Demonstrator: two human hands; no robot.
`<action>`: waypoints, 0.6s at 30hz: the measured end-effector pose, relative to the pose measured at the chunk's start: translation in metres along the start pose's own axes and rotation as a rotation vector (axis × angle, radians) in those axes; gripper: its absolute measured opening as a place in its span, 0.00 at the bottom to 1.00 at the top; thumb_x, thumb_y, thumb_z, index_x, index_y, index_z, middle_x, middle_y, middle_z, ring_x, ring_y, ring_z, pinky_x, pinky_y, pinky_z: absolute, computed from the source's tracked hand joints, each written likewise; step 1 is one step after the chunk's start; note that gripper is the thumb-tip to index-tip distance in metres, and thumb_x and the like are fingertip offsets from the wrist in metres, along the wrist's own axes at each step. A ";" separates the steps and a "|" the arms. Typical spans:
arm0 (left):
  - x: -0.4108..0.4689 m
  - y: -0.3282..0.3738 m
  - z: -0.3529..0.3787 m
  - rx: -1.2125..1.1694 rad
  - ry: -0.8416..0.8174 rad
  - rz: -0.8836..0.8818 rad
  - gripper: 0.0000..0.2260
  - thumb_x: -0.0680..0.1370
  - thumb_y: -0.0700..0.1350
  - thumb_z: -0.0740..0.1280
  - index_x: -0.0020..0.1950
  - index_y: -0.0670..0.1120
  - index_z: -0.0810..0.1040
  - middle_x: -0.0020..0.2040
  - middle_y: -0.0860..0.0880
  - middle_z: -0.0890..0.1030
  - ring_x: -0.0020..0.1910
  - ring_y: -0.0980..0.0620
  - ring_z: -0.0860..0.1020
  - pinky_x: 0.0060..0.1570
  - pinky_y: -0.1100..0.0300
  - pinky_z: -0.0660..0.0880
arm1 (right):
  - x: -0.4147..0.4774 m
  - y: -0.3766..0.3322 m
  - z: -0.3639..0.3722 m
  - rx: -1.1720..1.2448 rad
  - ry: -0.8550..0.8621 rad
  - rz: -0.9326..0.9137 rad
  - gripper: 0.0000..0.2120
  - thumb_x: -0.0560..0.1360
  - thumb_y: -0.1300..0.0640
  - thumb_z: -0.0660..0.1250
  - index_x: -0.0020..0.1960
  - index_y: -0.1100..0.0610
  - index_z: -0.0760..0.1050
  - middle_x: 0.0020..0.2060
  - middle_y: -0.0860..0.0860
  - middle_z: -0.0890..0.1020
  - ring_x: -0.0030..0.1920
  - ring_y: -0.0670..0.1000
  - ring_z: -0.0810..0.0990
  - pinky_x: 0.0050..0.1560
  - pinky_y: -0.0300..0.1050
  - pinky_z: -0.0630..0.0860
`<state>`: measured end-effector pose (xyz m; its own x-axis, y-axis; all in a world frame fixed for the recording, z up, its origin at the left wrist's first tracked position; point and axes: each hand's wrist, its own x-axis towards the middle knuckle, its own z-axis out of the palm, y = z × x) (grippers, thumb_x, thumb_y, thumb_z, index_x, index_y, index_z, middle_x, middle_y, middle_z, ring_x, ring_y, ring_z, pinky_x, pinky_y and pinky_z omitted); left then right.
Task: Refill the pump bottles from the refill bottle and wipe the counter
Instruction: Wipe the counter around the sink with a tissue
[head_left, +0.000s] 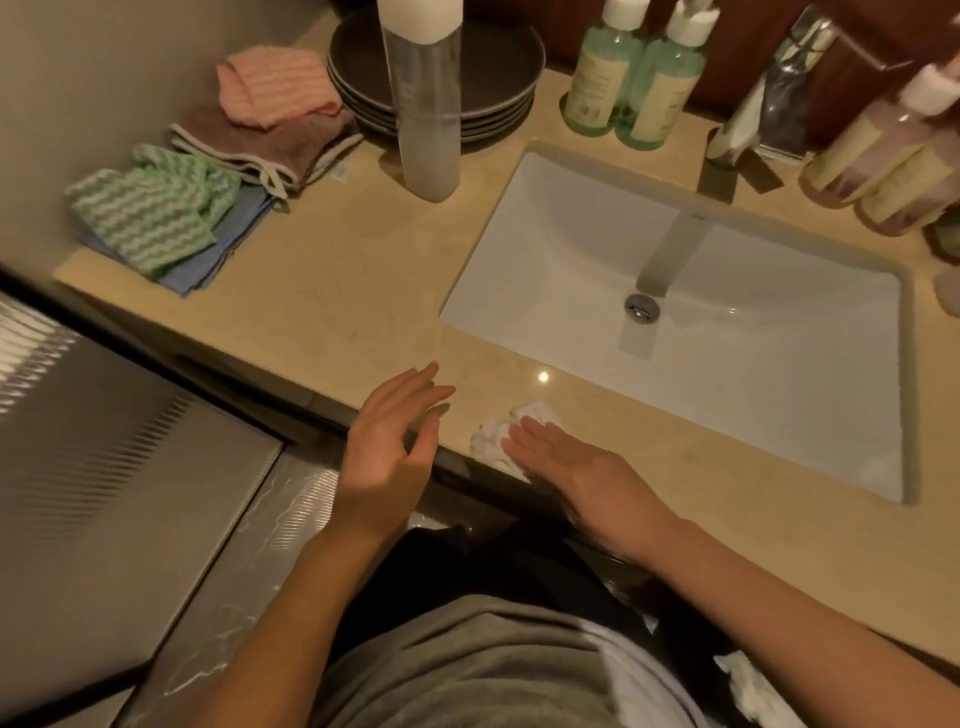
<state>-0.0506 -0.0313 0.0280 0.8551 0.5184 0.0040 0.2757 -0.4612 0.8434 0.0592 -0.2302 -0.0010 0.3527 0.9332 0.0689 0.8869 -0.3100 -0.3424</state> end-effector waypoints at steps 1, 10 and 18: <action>0.002 0.001 0.000 -0.011 -0.012 0.003 0.14 0.78 0.38 0.63 0.59 0.51 0.79 0.66 0.59 0.73 0.67 0.68 0.64 0.66 0.74 0.58 | 0.014 -0.004 0.004 -0.014 0.014 0.002 0.39 0.57 0.74 0.76 0.66 0.59 0.73 0.65 0.55 0.74 0.66 0.52 0.69 0.62 0.48 0.66; 0.018 0.001 -0.001 -0.100 -0.024 -0.015 0.14 0.78 0.36 0.63 0.57 0.52 0.80 0.63 0.60 0.75 0.66 0.64 0.67 0.67 0.62 0.66 | 0.012 -0.003 0.005 -0.038 0.067 -0.035 0.24 0.68 0.65 0.66 0.64 0.58 0.75 0.63 0.55 0.76 0.64 0.53 0.73 0.63 0.46 0.68; 0.034 -0.002 0.003 -0.277 0.064 -0.078 0.15 0.75 0.43 0.61 0.54 0.60 0.79 0.62 0.64 0.74 0.66 0.55 0.71 0.62 0.48 0.72 | -0.048 0.046 -0.022 0.022 0.079 0.282 0.27 0.70 0.65 0.73 0.67 0.54 0.72 0.67 0.52 0.71 0.67 0.52 0.70 0.61 0.52 0.74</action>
<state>-0.0205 -0.0150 0.0250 0.8042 0.5930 -0.0405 0.2021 -0.2088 0.9569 0.0890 -0.2932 0.0002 0.6073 0.7934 0.0407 0.7442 -0.5502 -0.3787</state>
